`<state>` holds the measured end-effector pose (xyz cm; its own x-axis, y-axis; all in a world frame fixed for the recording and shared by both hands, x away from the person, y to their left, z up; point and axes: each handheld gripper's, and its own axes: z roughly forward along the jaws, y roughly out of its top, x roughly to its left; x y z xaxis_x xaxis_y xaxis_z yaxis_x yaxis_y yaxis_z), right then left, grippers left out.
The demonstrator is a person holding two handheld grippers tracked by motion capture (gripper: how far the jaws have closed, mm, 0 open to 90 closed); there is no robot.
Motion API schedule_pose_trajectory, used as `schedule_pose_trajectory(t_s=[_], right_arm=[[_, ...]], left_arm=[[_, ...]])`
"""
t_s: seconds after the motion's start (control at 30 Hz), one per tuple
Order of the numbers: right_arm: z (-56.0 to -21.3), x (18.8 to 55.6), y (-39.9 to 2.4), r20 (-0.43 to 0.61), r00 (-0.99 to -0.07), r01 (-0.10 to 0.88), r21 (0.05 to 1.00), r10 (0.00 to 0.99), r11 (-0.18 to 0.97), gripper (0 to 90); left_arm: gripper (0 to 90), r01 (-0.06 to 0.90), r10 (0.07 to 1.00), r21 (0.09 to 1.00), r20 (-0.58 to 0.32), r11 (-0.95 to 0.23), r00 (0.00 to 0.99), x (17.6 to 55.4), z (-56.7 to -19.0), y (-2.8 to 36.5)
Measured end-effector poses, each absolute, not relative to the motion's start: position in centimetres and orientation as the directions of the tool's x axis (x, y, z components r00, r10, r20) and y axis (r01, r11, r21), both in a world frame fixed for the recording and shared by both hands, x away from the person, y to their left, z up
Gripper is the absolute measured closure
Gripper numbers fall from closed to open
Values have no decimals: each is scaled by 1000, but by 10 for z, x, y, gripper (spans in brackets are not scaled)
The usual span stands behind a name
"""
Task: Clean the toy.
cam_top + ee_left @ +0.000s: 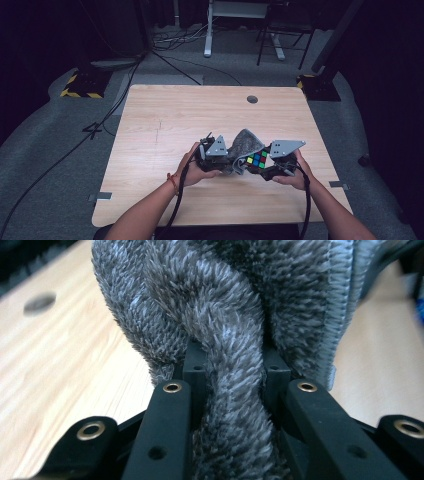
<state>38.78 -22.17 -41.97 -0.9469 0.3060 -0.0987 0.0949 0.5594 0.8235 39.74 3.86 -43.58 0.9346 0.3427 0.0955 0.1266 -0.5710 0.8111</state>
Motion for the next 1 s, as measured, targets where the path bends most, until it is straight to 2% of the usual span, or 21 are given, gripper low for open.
schedule_pose_trajectory(t_s=[0.03, 0.07, 0.13, 0.3, 0.67, 0.77, 0.9, 1.0], right_arm=[[-419, 387, -222, -100, -947, 93, 824, 305, 559, 339], [-418, 387, -222, -104, -947, 90, 824, 305, 559, 339], [-418, 386, -221, -112, -946, 83, 823, 303, 562, 339], [-416, 385, -222, -112, -944, 78, 837, 309, 542, 339], [-408, 384, -231, -106, -943, 69, 865, 316, 496, 339], [-408, 385, -232, -107, -941, 69, 869, 321, 490, 339], [-408, 385, -232, -103, -942, 69, 871, 319, 486, 338], [-410, 384, -230, -113, -942, 65, 863, 316, 501, 339]], left_arm=[[734, 127, 343, 811, 95, -571, 935, 397, -436, 39], [735, 182, 358, 794, 48, -581, 933, 404, -445, 37], [735, 212, 358, 772, 22, -599, 934, 408, -454, 31], [734, 221, 330, 790, -25, -572, 944, 407, -455, 23], [735, 187, 295, 843, -36, -503, 955, 402, -442, 37], [735, 180, 297, 874, -43, -451, 954, 402, -434, 45], [735, 174, 294, 874, -37, -454, 955, 401, -432, 46], [735, 190, 310, 843, -29, -503, 950, 404, -440, 45]])
